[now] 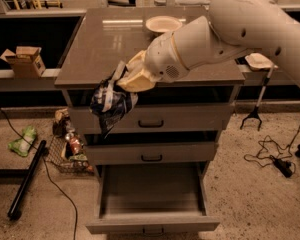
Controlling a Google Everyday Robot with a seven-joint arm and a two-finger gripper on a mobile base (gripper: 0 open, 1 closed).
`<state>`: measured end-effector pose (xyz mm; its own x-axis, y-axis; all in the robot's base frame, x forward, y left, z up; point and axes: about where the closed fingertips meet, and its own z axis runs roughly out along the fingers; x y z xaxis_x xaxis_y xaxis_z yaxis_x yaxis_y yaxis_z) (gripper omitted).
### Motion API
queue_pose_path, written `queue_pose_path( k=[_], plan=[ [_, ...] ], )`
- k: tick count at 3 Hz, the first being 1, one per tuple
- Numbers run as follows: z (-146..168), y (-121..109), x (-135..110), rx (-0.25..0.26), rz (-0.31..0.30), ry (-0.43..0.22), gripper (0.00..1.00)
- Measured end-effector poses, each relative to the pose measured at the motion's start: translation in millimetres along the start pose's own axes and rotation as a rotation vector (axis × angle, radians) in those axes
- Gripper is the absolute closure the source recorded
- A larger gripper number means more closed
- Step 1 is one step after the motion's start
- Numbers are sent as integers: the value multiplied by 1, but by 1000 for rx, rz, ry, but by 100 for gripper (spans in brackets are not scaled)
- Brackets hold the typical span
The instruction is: Place blue chip bag into bottom drawer
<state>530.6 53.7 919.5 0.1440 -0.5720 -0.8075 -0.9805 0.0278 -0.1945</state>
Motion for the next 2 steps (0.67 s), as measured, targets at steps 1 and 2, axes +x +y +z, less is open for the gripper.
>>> queue_pose_path(
  k=[1, 2],
  plan=[
    [0, -1, -2, 2, -3, -2, 100],
    [17, 12, 24, -17, 35, 6, 100]
  ],
)
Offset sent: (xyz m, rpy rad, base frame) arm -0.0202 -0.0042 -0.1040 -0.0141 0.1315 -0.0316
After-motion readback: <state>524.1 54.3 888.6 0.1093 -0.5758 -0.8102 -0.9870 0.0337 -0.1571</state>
